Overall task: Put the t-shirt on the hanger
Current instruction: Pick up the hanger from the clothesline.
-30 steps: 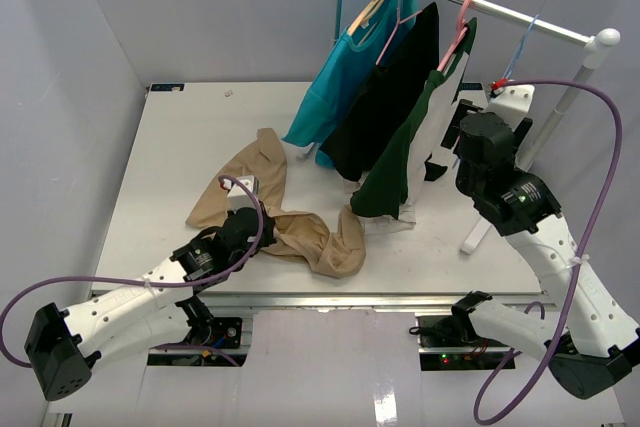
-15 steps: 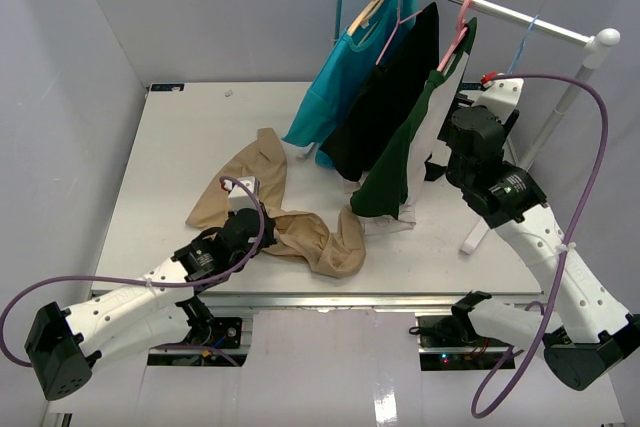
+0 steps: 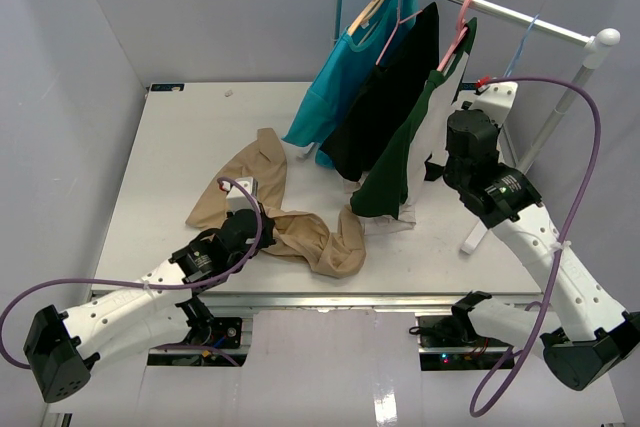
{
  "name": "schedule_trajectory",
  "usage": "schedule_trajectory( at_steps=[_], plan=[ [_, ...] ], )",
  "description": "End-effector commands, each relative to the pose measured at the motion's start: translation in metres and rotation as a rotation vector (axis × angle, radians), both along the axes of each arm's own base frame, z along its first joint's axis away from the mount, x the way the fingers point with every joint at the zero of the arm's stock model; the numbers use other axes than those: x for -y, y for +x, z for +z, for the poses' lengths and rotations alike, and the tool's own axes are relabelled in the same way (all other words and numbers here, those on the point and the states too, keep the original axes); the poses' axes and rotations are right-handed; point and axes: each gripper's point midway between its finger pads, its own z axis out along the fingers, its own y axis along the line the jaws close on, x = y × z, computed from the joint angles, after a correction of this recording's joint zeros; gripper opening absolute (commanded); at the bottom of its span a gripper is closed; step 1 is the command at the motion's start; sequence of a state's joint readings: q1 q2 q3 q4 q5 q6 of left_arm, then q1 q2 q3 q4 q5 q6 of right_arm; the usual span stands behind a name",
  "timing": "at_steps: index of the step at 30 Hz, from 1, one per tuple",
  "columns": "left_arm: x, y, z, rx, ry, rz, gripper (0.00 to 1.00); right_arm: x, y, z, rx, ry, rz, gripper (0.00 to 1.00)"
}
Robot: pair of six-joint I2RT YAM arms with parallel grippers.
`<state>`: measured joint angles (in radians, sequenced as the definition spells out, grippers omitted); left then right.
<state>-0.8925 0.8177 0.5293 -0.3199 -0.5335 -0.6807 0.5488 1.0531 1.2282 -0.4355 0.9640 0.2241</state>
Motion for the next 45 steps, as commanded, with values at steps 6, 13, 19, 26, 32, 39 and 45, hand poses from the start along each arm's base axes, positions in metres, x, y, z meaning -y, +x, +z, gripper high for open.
schedule_trajectory(
  at_steps=[6,13,19,26,32,39,45],
  plan=[
    [0.003,-0.003,0.006,0.010,-0.035,-0.018,0.00,0.021,-0.012,0.027,0.073,-0.019,-0.054,0.08],
    [0.005,-0.003,0.017,0.021,-0.062,-0.026,0.00,0.021,-0.020,0.062,0.116,-0.040,0.010,0.08],
    [0.009,-0.001,0.023,0.020,-0.073,-0.027,0.00,0.027,-0.040,0.071,0.117,-0.015,0.047,0.08],
    [0.013,0.000,0.025,0.013,-0.078,-0.026,0.00,0.024,-0.066,0.064,0.068,0.016,0.154,0.08],
    [0.015,0.006,0.032,0.011,-0.078,-0.002,0.00,0.015,-0.080,0.051,0.028,0.029,0.254,0.08],
    [0.023,0.009,0.024,-0.027,-0.077,0.006,0.00,0.002,-0.106,0.063,0.082,0.102,0.408,0.08],
    [0.024,0.007,0.023,-0.038,-0.106,0.015,0.00,0.023,-0.110,0.067,0.133,0.101,0.305,0.08]
  ],
)
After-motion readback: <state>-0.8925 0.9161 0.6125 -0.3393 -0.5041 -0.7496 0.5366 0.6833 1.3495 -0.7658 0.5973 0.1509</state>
